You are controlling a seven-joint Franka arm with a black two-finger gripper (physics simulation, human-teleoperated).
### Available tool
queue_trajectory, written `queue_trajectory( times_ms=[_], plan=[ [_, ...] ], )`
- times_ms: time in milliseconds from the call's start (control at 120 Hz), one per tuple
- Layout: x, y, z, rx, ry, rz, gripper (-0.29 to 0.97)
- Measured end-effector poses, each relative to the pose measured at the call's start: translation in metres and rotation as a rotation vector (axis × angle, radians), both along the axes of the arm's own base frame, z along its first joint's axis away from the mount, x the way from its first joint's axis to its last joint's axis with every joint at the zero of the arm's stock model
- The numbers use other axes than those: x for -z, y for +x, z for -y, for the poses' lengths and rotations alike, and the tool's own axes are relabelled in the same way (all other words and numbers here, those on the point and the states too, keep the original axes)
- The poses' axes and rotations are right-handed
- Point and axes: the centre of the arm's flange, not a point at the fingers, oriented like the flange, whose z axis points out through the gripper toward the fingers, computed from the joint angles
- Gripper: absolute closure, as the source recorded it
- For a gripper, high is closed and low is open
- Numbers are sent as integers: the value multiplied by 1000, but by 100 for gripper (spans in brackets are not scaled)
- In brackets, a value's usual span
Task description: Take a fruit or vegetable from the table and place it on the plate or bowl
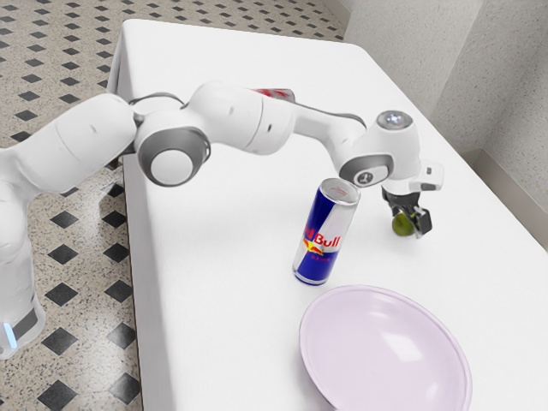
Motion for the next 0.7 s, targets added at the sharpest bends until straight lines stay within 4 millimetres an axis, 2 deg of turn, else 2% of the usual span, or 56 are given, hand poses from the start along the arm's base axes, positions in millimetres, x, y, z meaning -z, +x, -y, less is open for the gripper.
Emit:
queue_trajectory(
  times_ms=[200,483,700],
  plan=[
    [12,3,-5,-1,-1,19,0],
    [16,5,-8,1,3,32,2],
    [15,5,-6,-17,-10,44,39]
  ],
)
